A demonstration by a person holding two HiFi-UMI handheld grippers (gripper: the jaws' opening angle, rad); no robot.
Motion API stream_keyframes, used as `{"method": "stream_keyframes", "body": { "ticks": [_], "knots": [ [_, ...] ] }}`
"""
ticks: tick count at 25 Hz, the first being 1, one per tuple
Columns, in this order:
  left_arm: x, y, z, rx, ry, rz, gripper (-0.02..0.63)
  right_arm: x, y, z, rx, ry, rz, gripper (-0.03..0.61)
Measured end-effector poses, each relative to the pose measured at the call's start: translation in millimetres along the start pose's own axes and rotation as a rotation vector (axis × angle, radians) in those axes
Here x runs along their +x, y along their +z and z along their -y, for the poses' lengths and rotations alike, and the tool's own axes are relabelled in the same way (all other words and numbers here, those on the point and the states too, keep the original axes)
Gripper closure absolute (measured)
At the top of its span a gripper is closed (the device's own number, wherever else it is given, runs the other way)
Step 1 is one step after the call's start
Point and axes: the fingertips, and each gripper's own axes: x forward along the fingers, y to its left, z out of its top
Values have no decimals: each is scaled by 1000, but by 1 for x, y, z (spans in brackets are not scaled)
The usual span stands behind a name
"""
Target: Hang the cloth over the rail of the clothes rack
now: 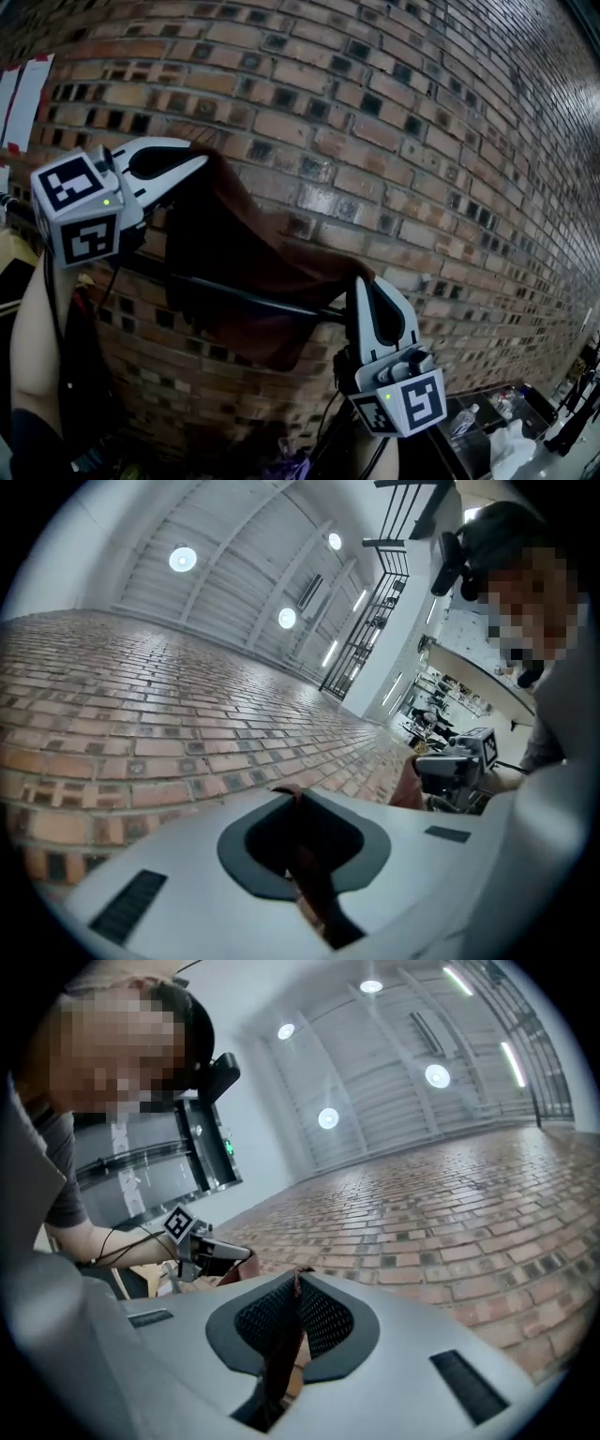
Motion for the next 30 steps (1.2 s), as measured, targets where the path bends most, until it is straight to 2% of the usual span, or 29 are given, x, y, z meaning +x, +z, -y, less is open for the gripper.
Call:
{"method": "stream_keyframes", "body": {
  "ticks": [4,7,9,12,16,20,22,27,30],
  "knots": [
    [-25,-9,3,-18,21,-2,589,-6,3,6,44,-60,76,540],
    [-19,-18,32,27,0,-32,588,-14,7,10,38,-97,117,540],
    [-20,-20,51,54,19,-7,588,-20,6,6,61,-78,128,540],
    [-34,-27,66,71,110,46,588,-29,-2,-8,110,-23,123,540],
    [-62,-48,72,107,220,52,588,-44,-20,-24,137,-1,115,540],
    [-88,-65,79,241,354,56,588,-59,-37,-40,156,3,115,539],
    [-97,-76,85,282,412,55,588,-64,-47,-48,165,3,105,539],
    [-110,-114,97,264,461,12,588,-75,-73,-65,113,-28,69,540],
    [-117,-137,102,210,471,-16,588,-81,-91,-69,118,-45,26,540]
  ]
}}
